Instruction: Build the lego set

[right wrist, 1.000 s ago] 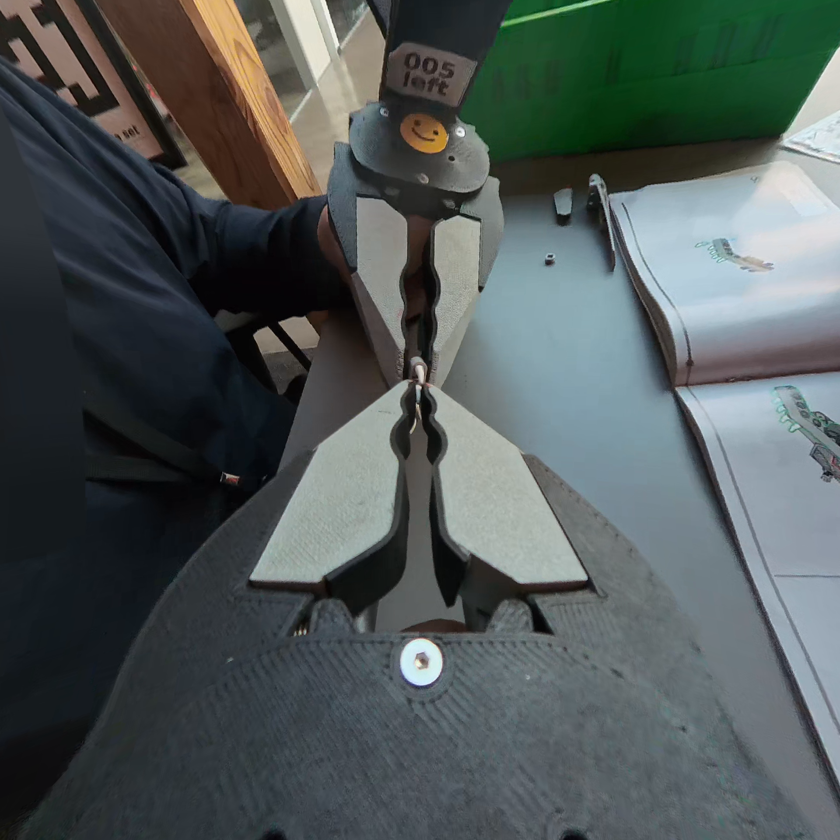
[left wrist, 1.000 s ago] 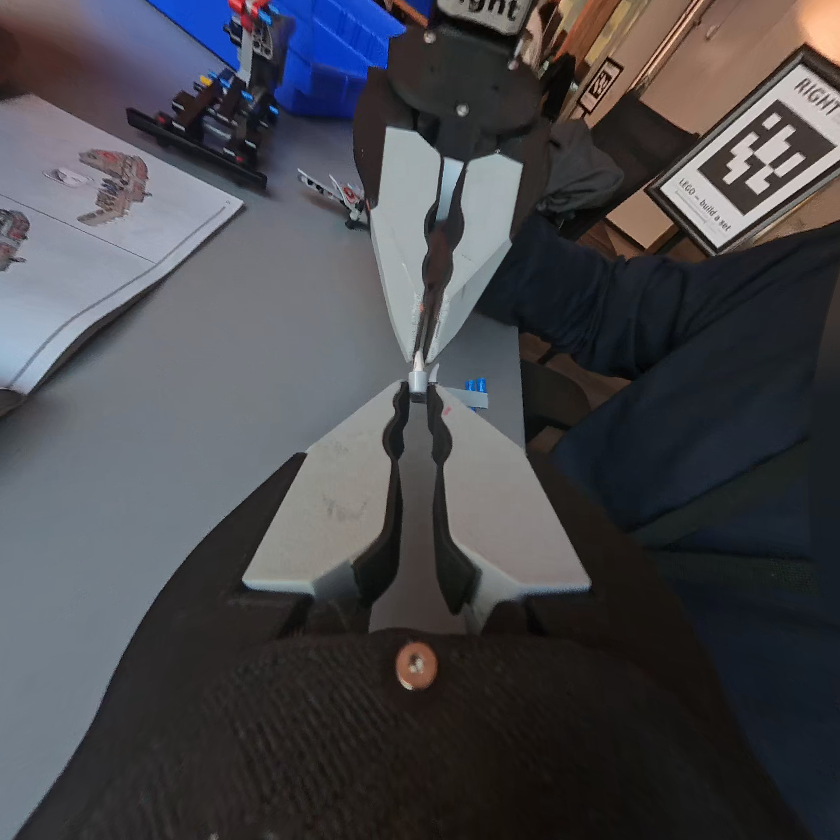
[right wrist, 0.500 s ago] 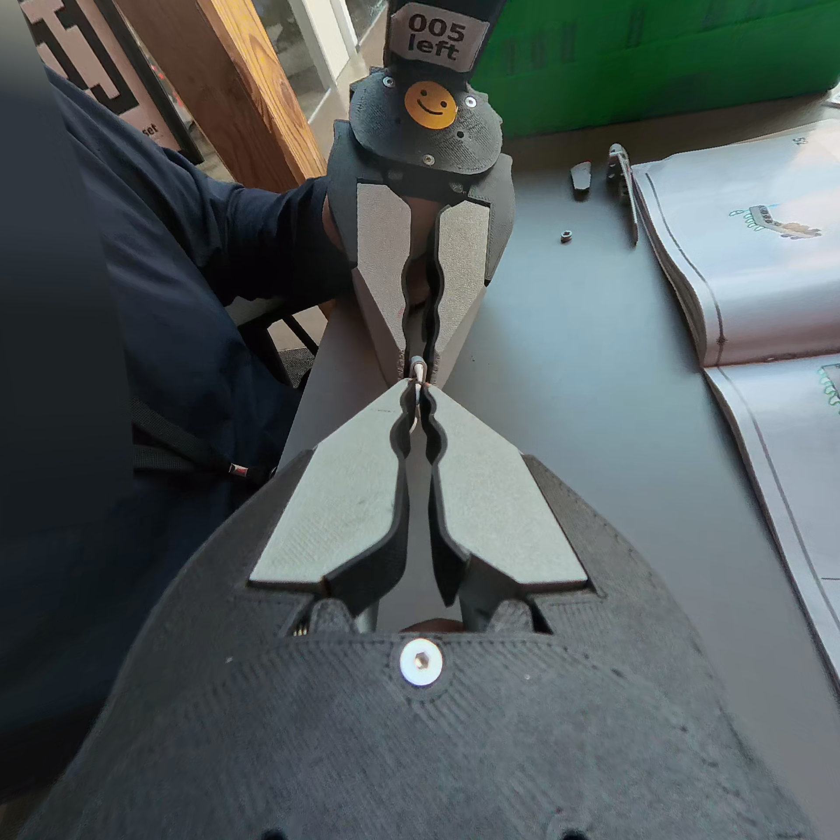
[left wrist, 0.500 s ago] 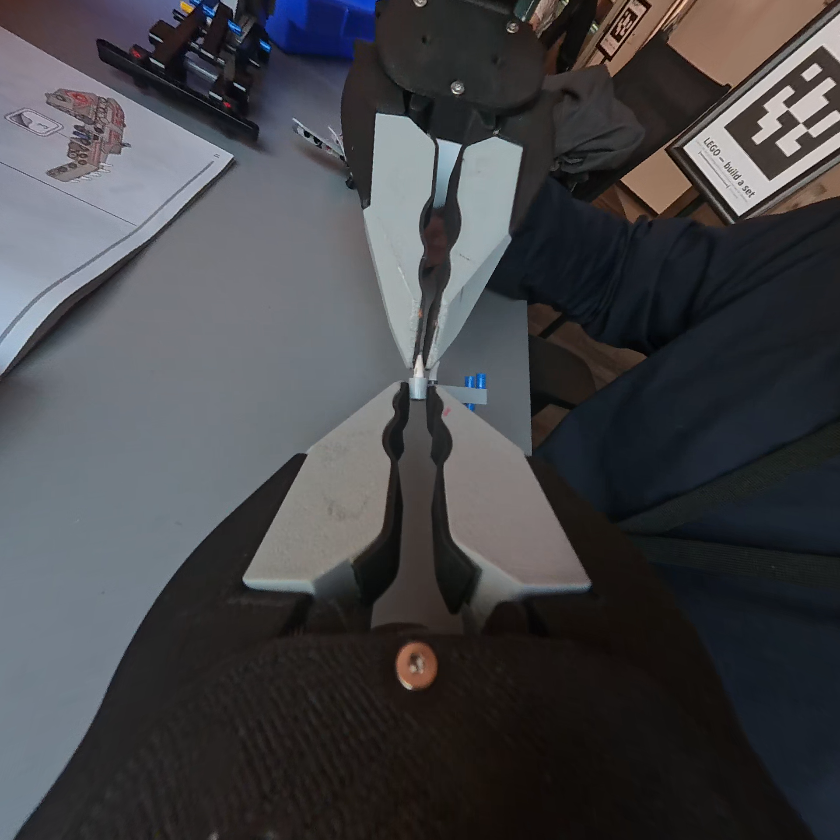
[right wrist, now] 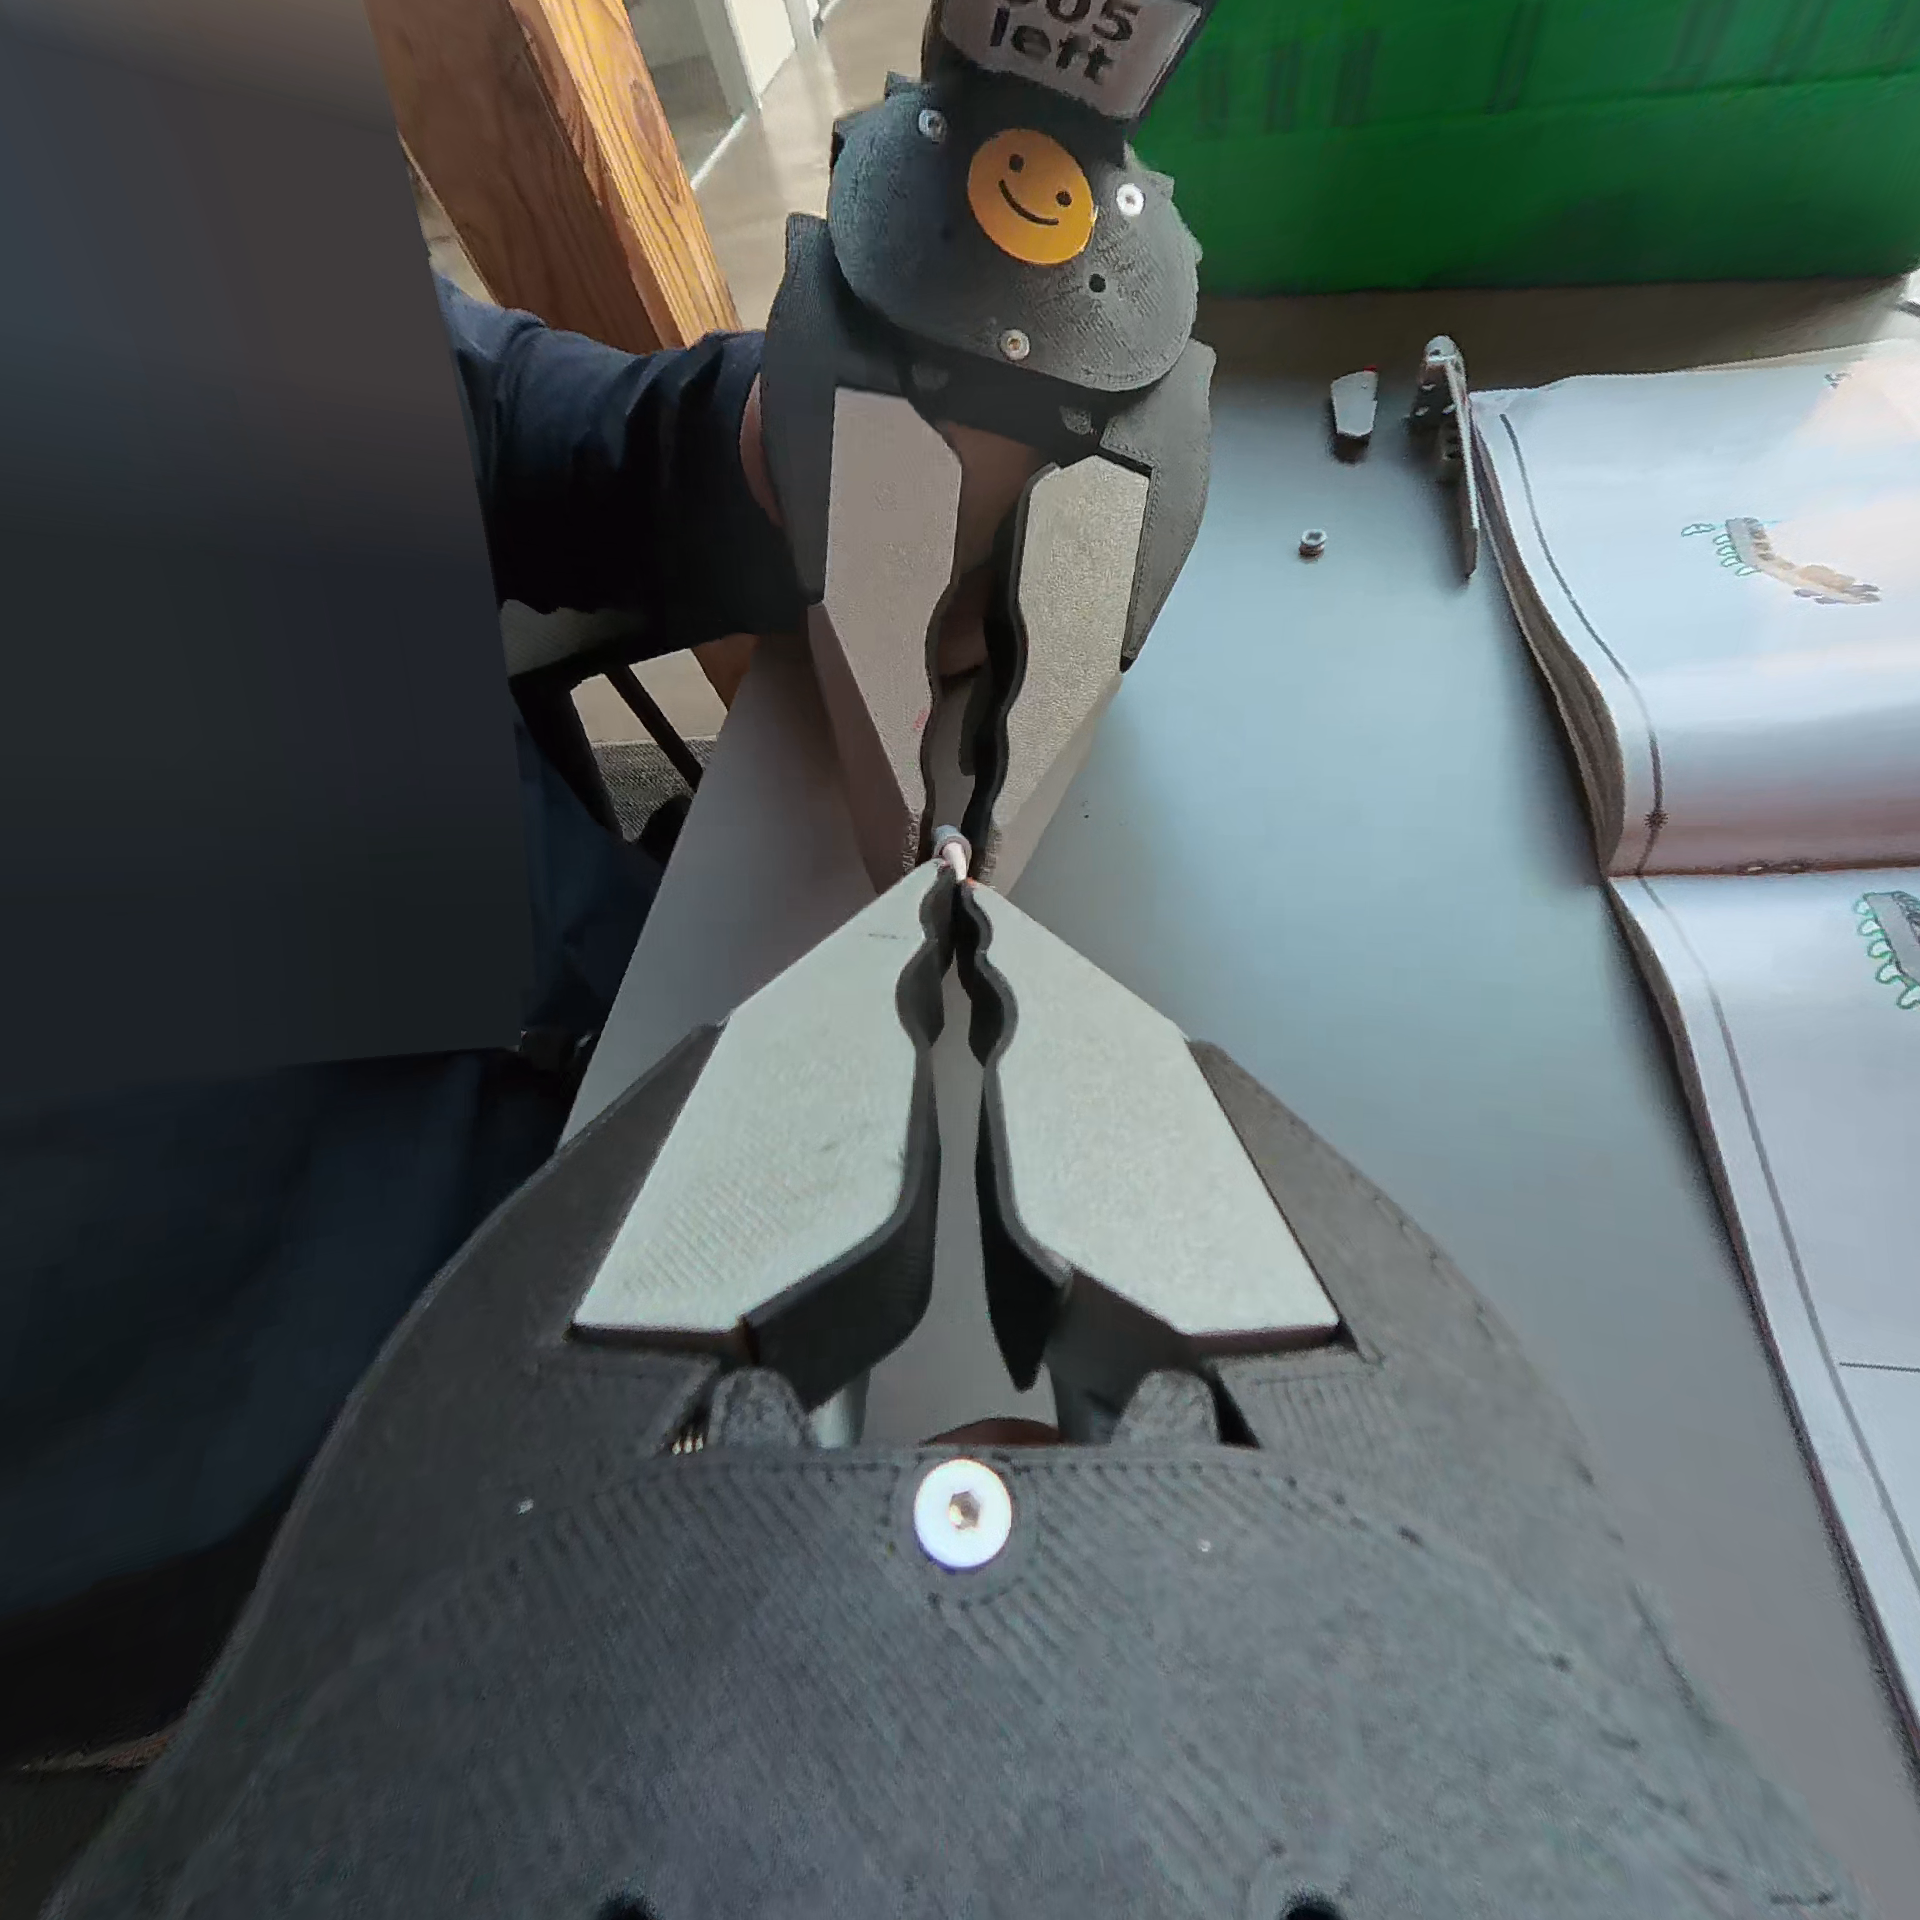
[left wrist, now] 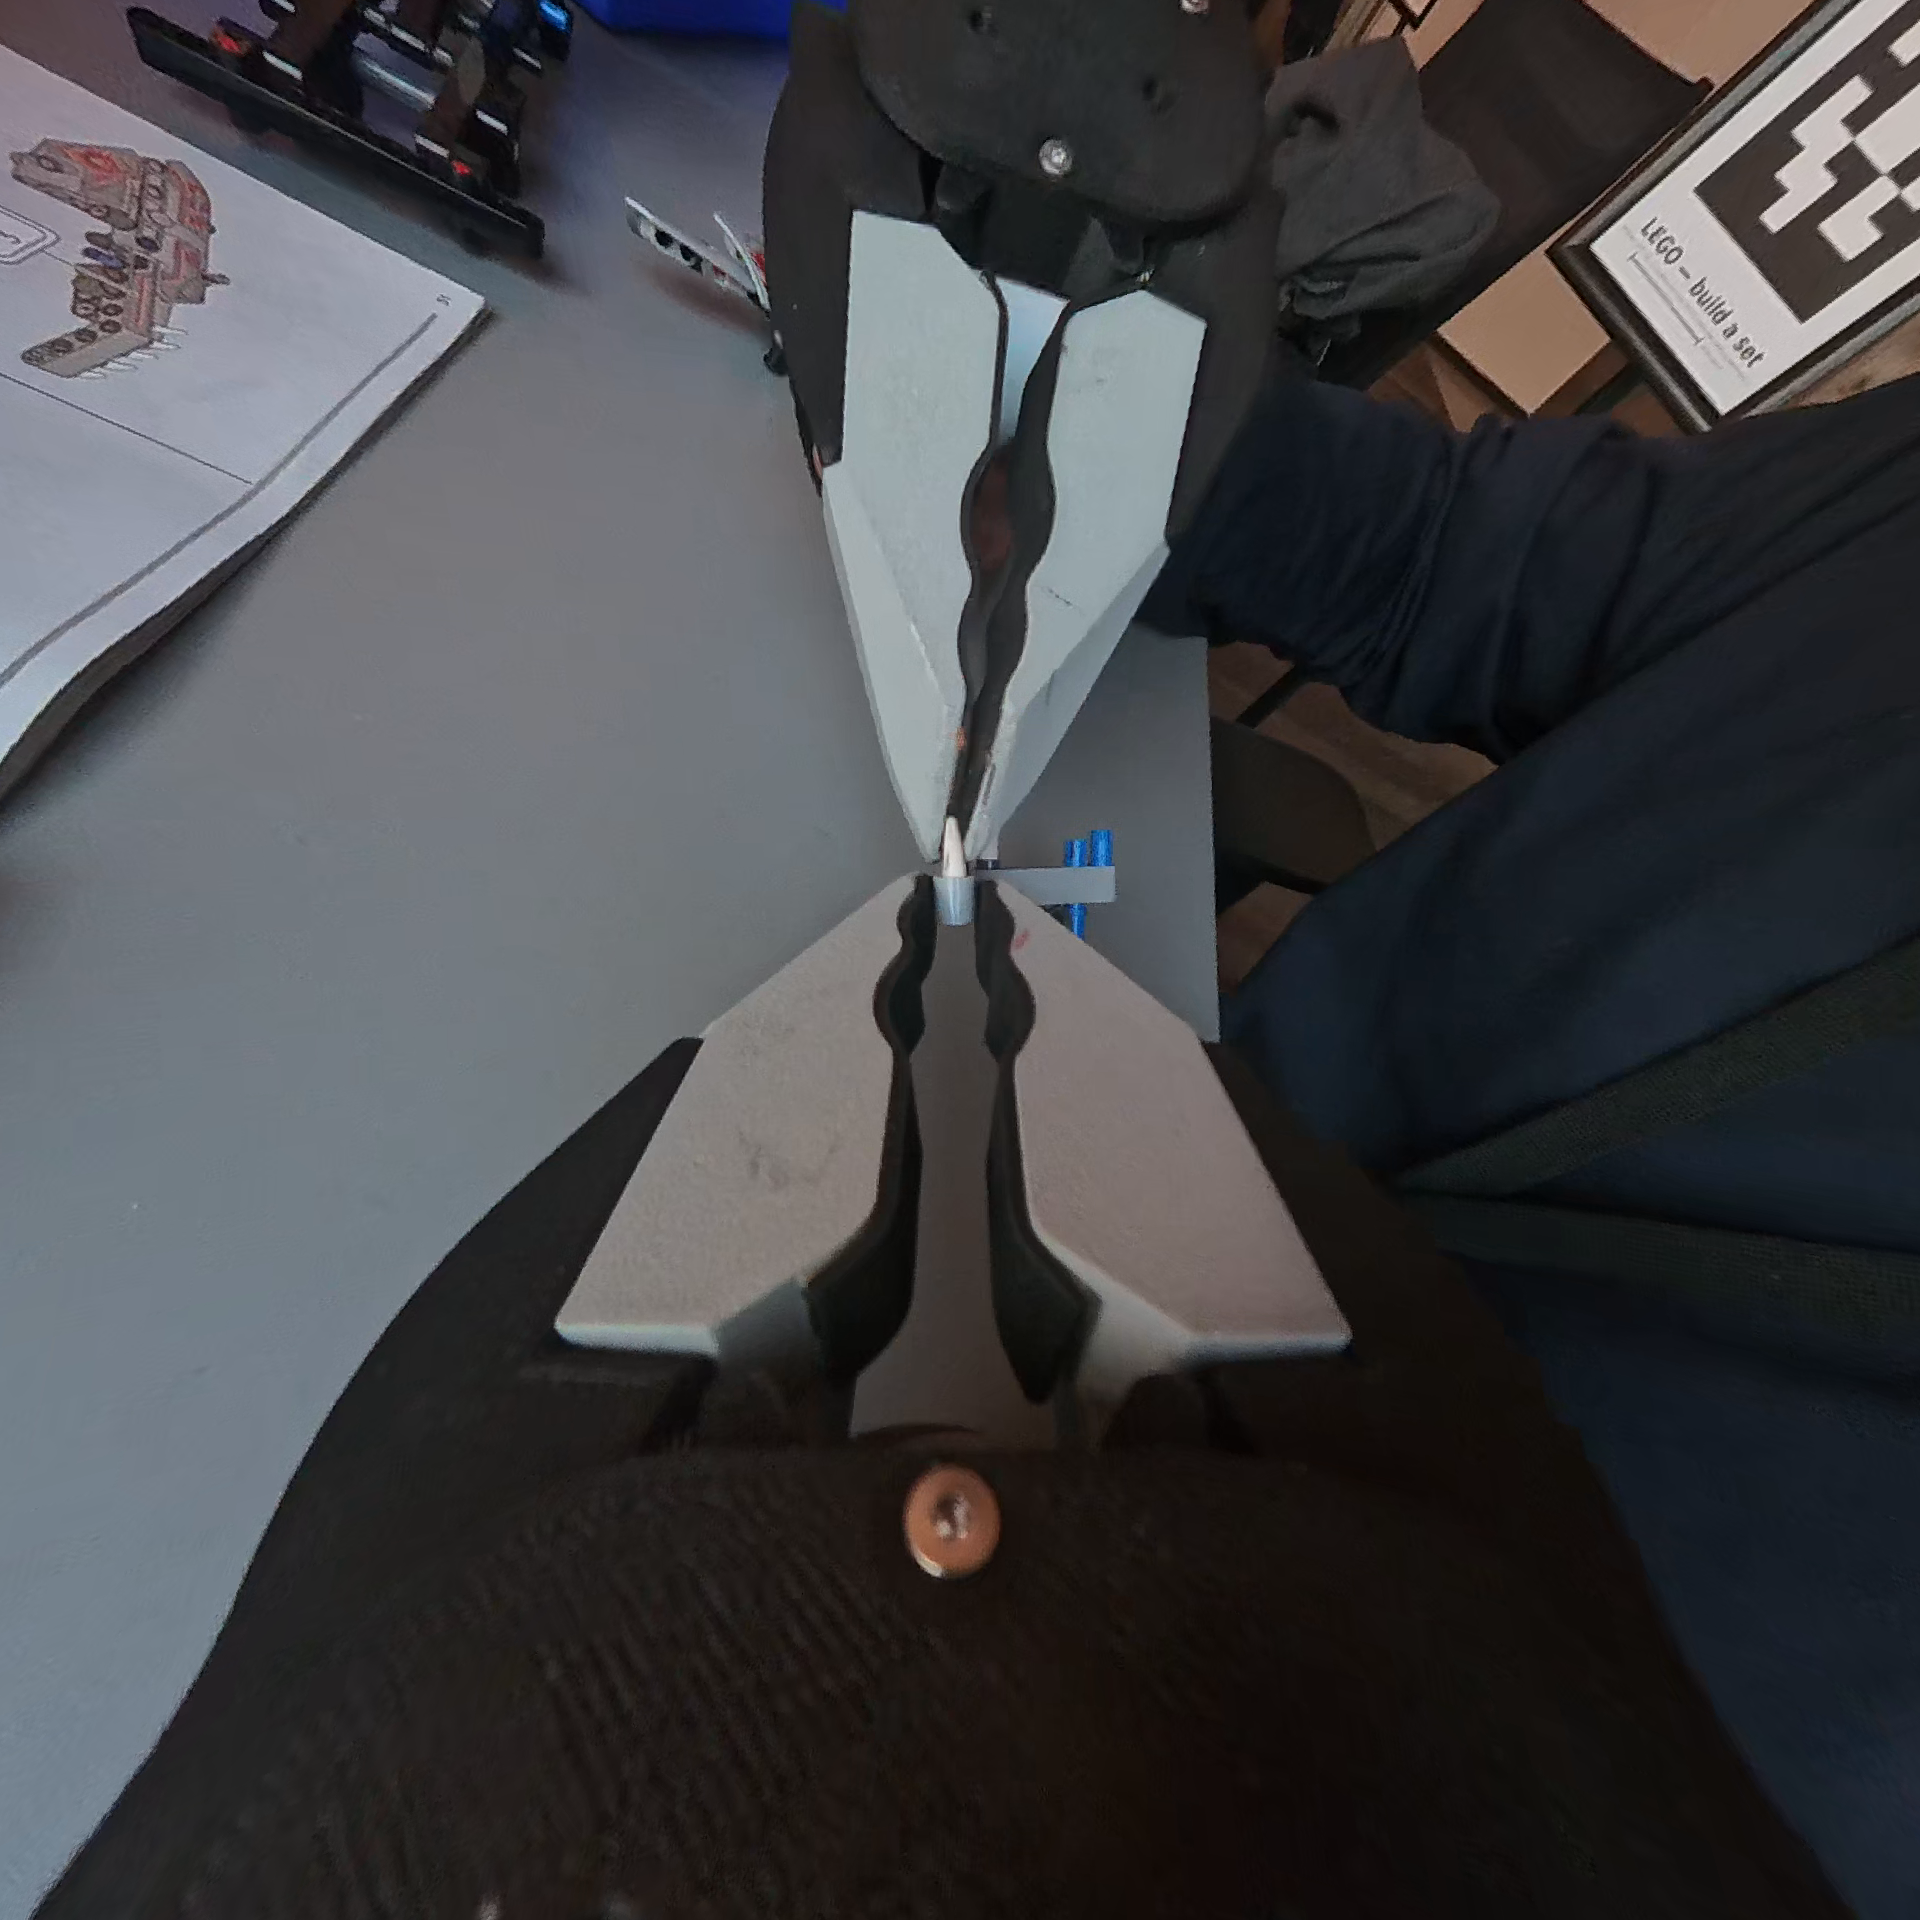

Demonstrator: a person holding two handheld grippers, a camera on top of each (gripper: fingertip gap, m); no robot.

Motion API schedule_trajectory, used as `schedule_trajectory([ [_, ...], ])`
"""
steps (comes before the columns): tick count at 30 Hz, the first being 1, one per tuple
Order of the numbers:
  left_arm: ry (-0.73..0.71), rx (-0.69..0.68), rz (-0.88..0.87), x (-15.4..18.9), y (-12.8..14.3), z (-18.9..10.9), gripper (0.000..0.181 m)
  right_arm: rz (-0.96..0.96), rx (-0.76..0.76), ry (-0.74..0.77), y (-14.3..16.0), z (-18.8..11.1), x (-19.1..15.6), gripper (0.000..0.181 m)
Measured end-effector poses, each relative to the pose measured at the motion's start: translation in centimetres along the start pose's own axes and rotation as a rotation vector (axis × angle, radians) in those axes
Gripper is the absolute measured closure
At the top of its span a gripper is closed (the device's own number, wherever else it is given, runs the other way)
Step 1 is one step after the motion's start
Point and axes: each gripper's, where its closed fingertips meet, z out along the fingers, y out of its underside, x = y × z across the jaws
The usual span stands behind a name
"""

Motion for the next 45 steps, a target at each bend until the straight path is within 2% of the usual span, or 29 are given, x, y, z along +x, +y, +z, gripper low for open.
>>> schedule_trajectory([
  [3, 0.013, 0.034, -0.005, 0.1, -0.4, -0.1, 0.177, 0.055, 0.014, -0.028, -0.4, -0.5, 0.1, 0.181],
  [8, 0.009, 0.044, -0.001, 0.1, -0.5, -0.2, 0.177, 0.035, 0.067, -0.011, -1.4, -2.3, 0.3, 0.181],
  [13, 0.002, 0.043, 0.009, 0.1, -0.5, -0.2, 0.177, 0.051, 0.014, -0.033, -0.5, -1.3, -0.1, 0.173],
  [15, 0.000, 0.046, 0.010, 0.1, -0.6, -0.2, 0.177, 0.048, -0.006, -0.037, -0.2, -0.8, -0.2, 0.181],
  [25, -0.011, 0.029, 0.019, 0.1, -0.4, -0.1, 0.176, 0.119, -0.017, -0.081, 0.2, -0.6, -0.3, 0.181],
  [34, 0.103, -0.008, -0.029, 1.1, 0.2, 0.0, 0.176, -0.168, -0.092, 0.004, 0.5, -0.3, -1.1, 0.181],
  [45, 0.043, -0.053, 0.008, 0.8, 0.8, 0.3, 0.178, -0.098, -0.103, -0.040, 1.1, 0.2, -1.1, 0.181],
])
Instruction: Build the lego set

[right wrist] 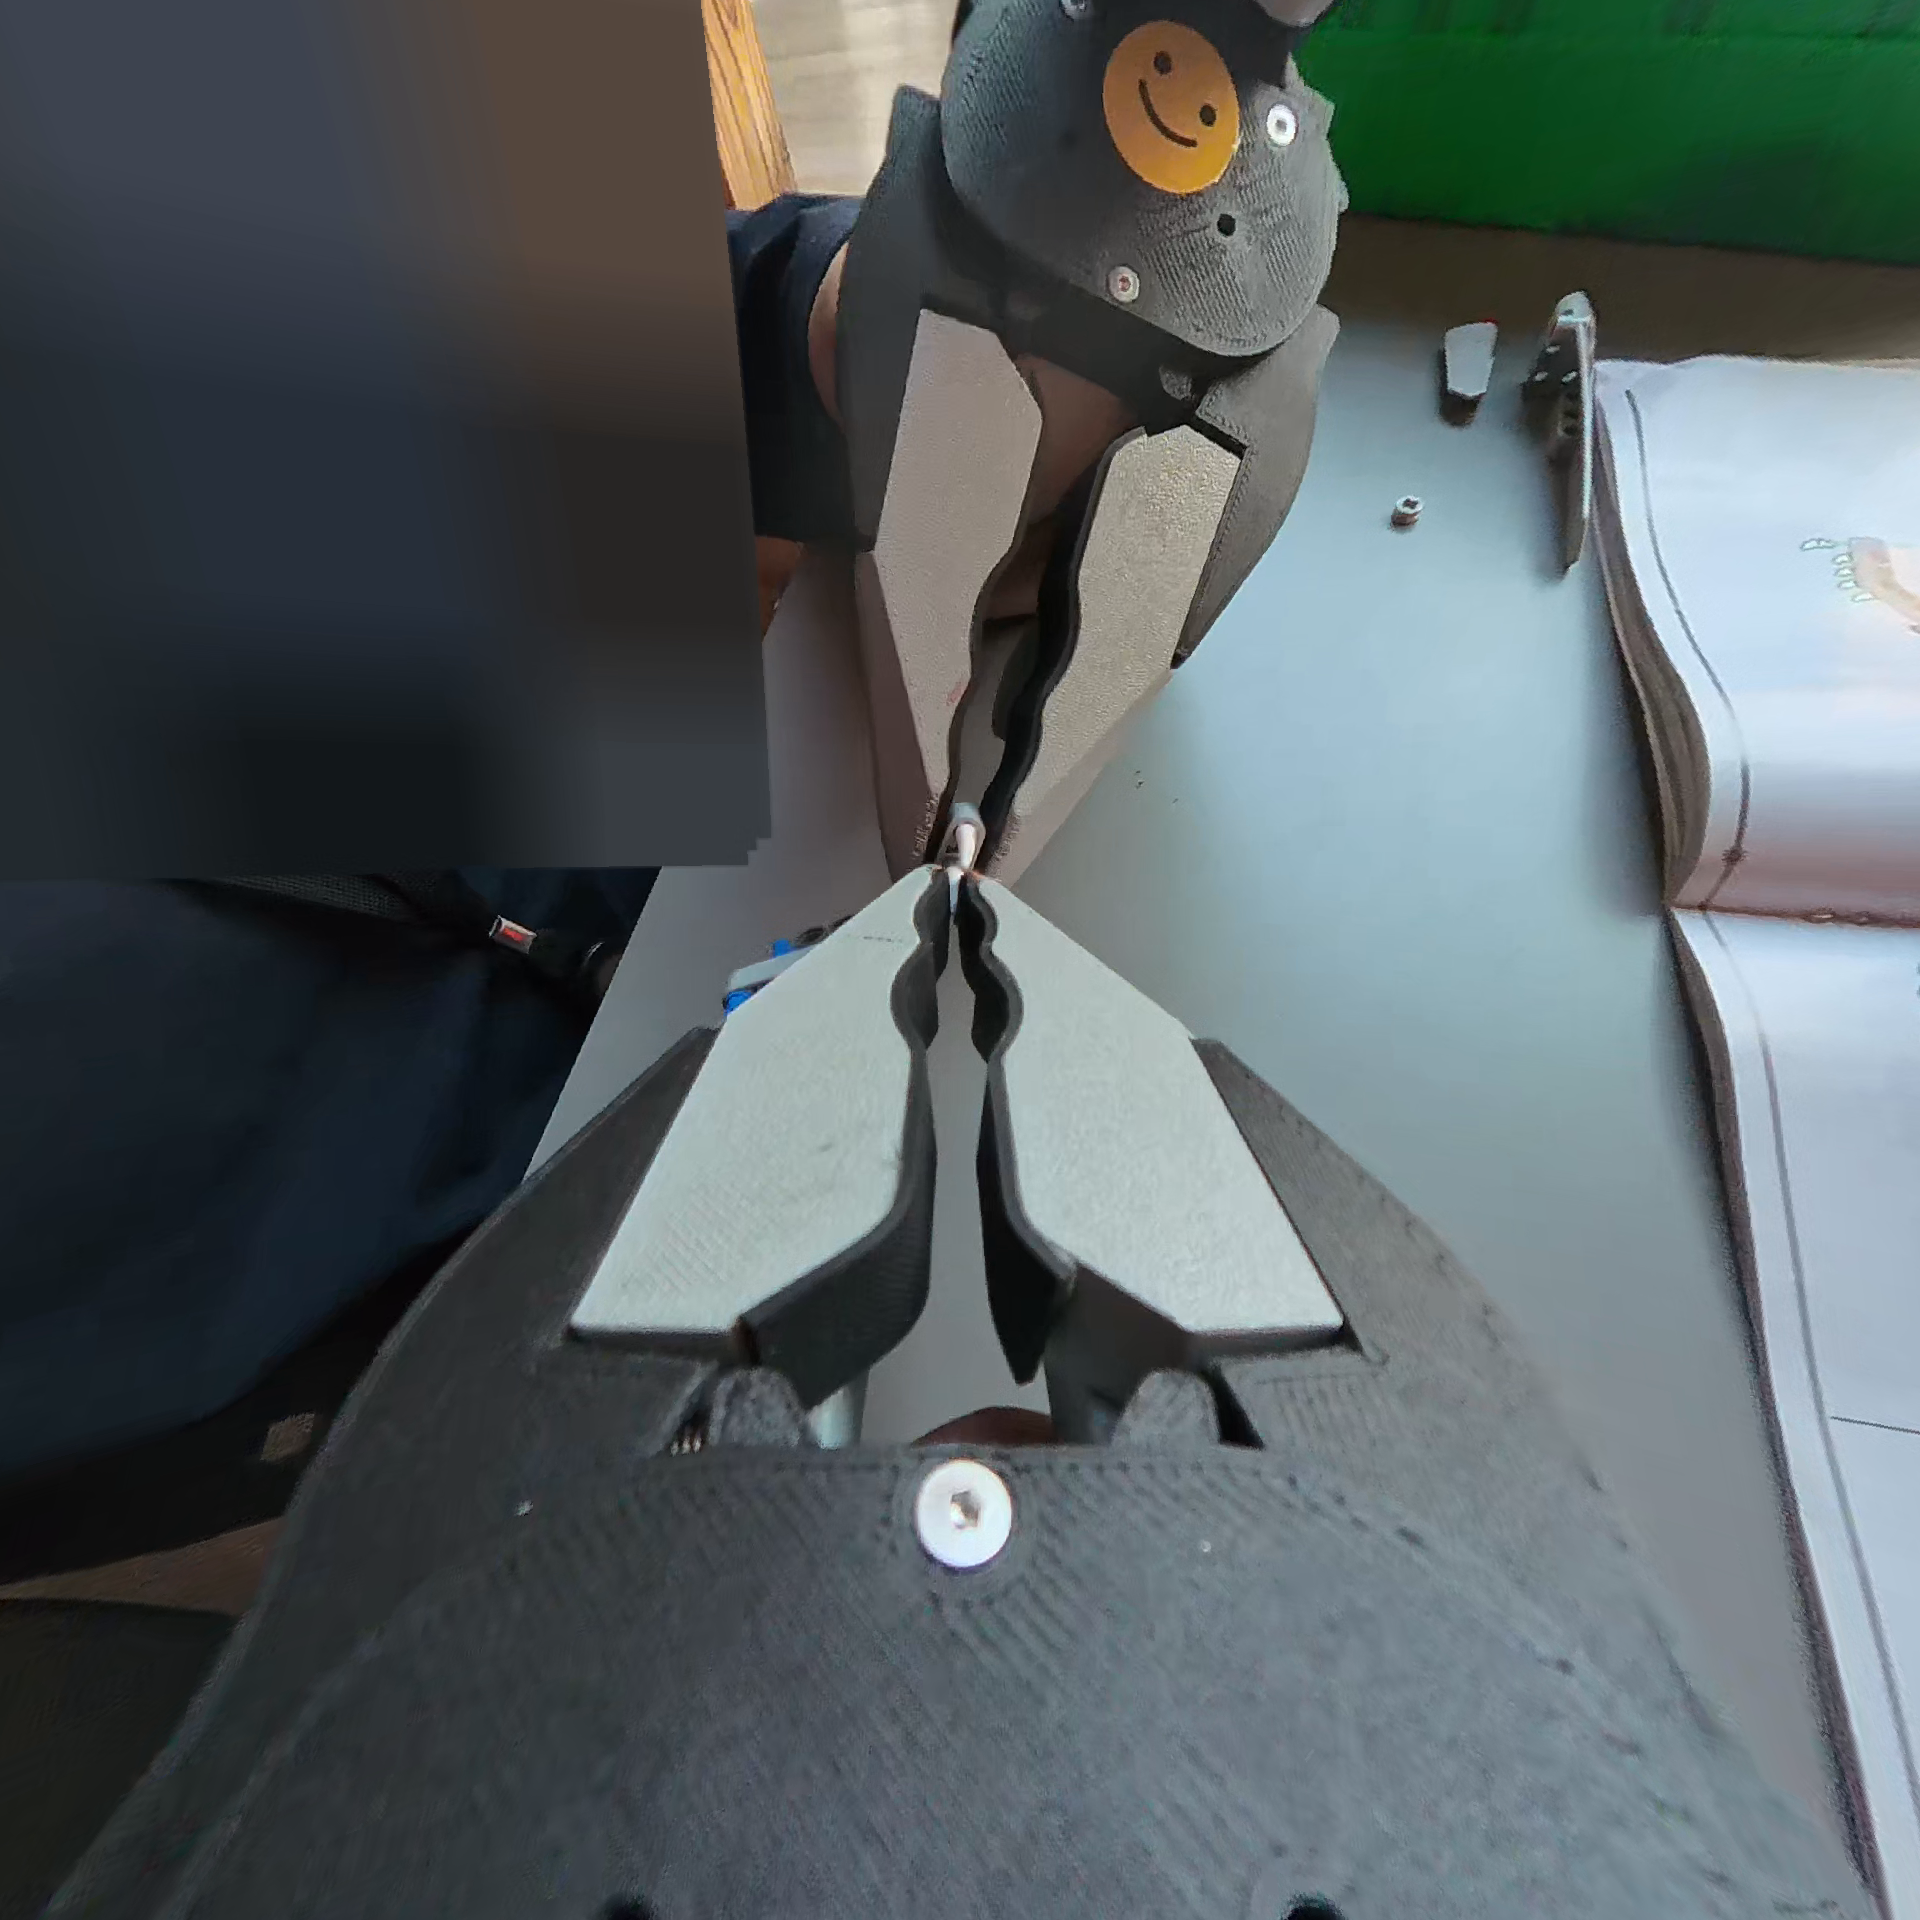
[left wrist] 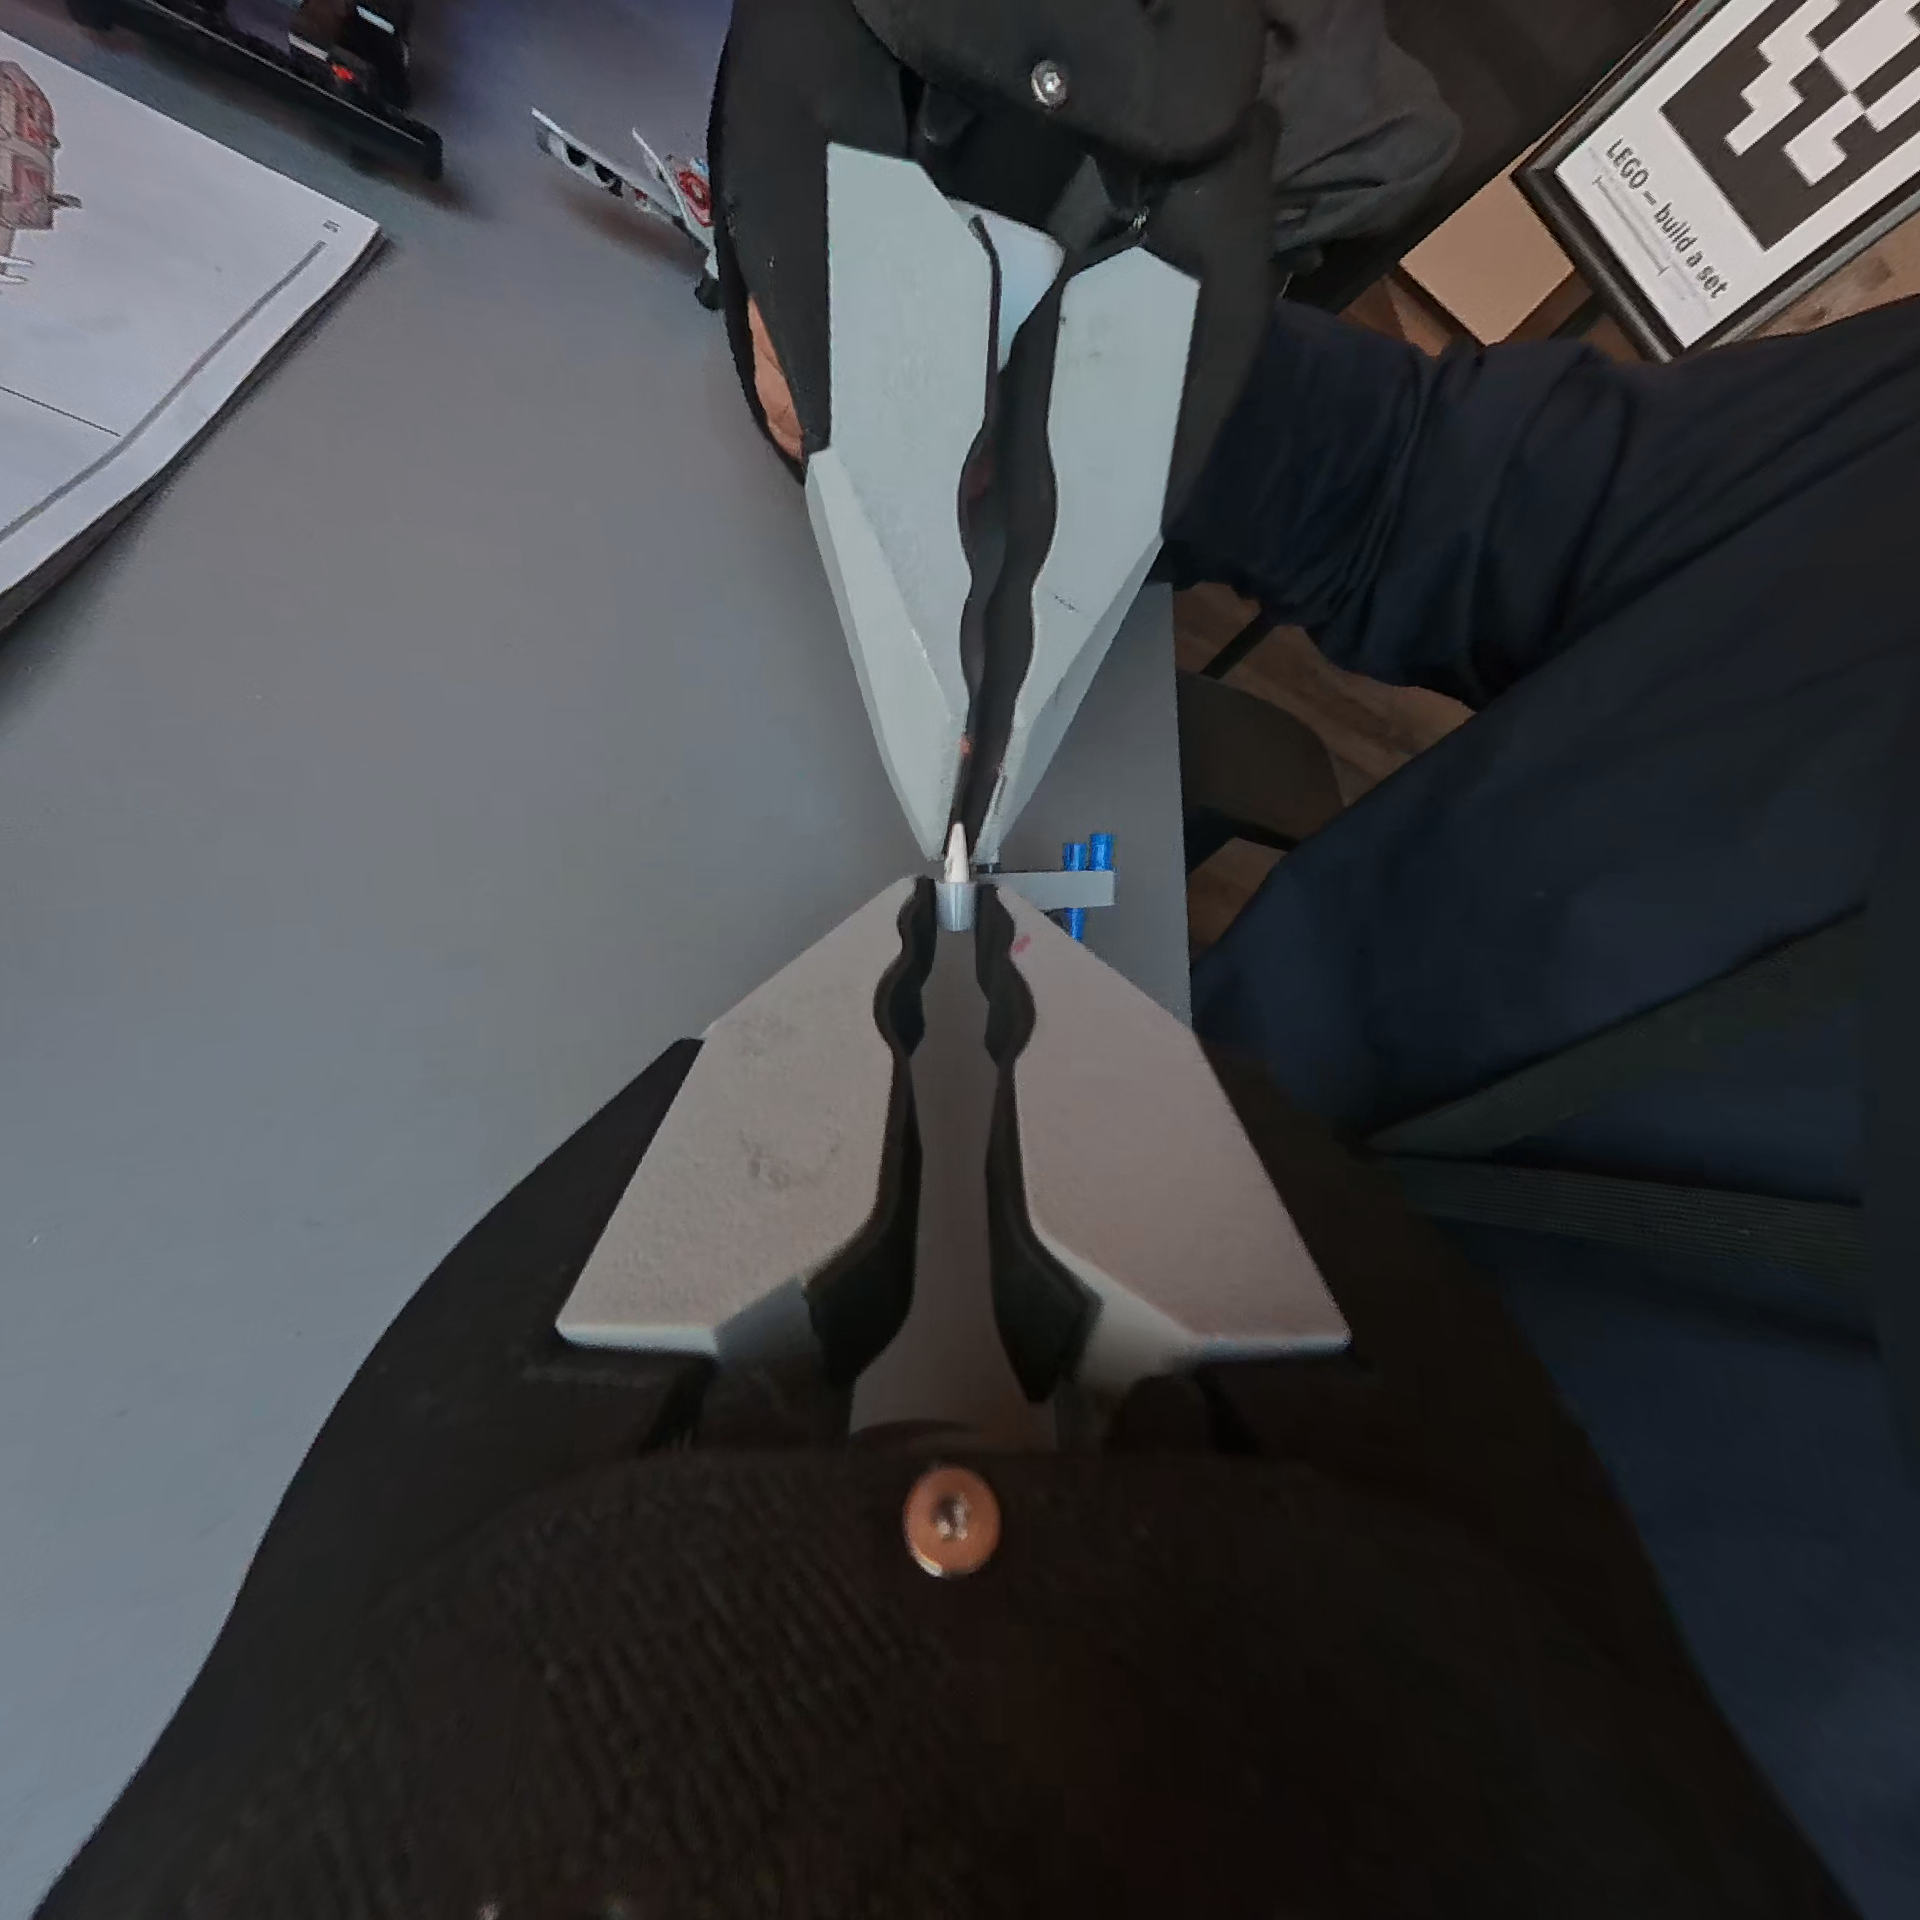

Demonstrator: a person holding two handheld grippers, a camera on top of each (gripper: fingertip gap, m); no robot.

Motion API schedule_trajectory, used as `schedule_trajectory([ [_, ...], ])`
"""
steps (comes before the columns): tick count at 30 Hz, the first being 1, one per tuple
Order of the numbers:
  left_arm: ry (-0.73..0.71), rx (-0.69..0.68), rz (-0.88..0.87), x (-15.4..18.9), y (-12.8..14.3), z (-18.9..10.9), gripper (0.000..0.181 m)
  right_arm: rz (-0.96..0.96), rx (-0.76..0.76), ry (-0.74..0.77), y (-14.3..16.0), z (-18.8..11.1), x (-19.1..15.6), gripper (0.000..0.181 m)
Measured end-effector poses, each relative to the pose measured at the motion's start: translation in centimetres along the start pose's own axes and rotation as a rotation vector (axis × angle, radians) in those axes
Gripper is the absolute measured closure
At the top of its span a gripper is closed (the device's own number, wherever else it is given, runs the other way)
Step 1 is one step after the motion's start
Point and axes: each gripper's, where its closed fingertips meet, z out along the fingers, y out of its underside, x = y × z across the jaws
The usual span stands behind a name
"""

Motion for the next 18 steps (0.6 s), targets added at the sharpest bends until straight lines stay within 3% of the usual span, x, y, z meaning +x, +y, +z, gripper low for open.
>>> schedule_trajectory([
  [8, -0.006, 0.005, -0.007, -0.1, -0.1, 0.0, 0.177, 0.007, 0.023, 0.004, -0.2, -0.1, 0.2, 0.181],
  [12, 0.003, 0.101, -0.066, -0.7, -1.3, -0.6, 0.176, 0.065, 0.130, 0.003, -1.7, -1.8, 1.1, 0.179],
  [15, -0.098, 0.094, -0.072, -2.2, -1.2, -0.9, 0.176, 0.164, 0.275, 0.012, -3.1, -4.1, 2.6, 0.175],
  [18, -0.271, 0.069, -0.050, -4.9, -0.8, -1.9, 0.177, 0.227, 0.314, 0.088, -2.6, -5.4, 4.7, 0.174],
])
